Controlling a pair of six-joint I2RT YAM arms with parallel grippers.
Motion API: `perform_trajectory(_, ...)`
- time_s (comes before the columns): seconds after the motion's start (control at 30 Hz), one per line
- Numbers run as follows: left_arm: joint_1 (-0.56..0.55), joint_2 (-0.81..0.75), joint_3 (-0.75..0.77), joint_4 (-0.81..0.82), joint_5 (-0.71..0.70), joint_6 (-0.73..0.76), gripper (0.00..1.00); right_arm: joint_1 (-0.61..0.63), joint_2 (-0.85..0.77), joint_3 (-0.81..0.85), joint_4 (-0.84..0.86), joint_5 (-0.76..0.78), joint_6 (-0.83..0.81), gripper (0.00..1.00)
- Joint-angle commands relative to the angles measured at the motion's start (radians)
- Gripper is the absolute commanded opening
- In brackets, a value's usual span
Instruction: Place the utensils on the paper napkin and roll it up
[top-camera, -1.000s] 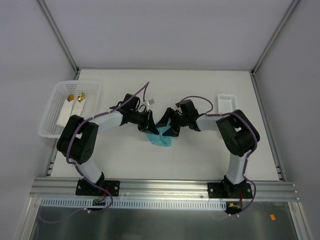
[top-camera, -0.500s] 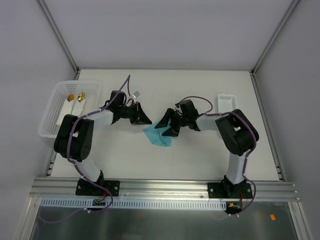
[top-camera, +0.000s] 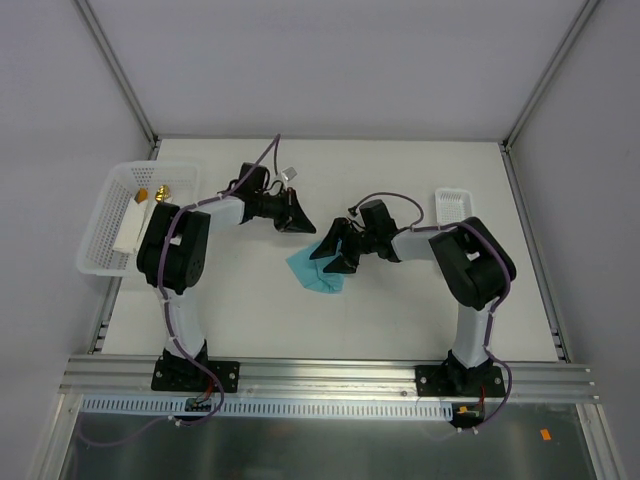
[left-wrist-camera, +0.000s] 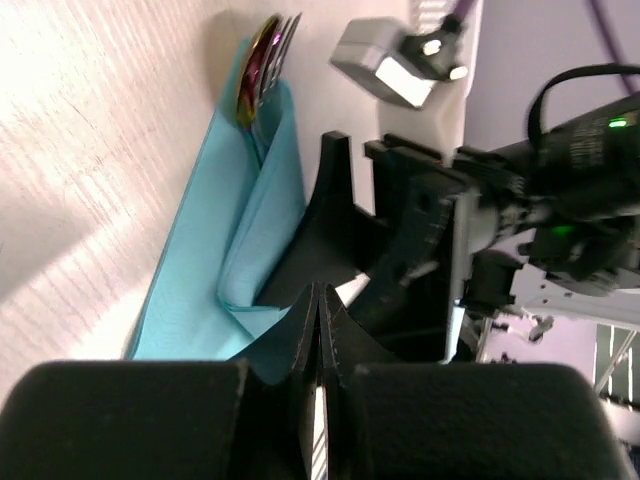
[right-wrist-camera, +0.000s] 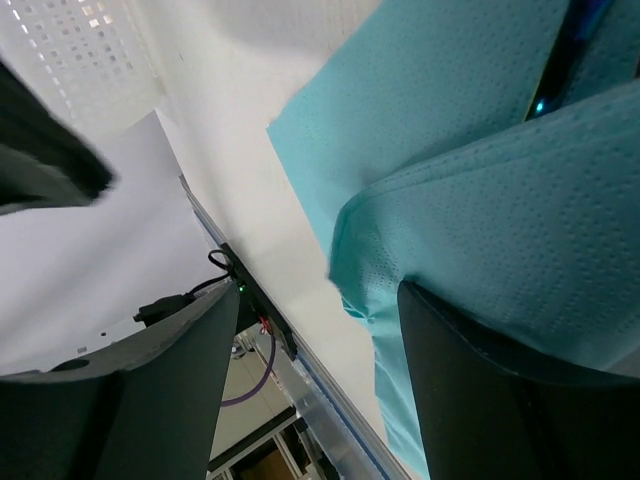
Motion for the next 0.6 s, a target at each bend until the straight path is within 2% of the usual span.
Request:
perform_trajectory(0.0, -0.051, 0.064, 0.048, -0.113, 0.056, 0.081, 0.00, 0.004, 0.061, -0.039, -0.106, 0.015, -0.054, 0.69)
perform_trajectory(0.33, -0.137, 0.167, 0.140, -0.185, 0.185, 0.195, 0.00, 0.002, 0.055, -0.025, -0.173, 0.007, -0.126, 0.69)
perform_trajectory(0.57, -0.154, 0.213, 0.099, -0.188, 0.150, 0.200, 0.00, 0.002, 0.051, -0.022, -0.181, 0.005, -0.140, 0.69)
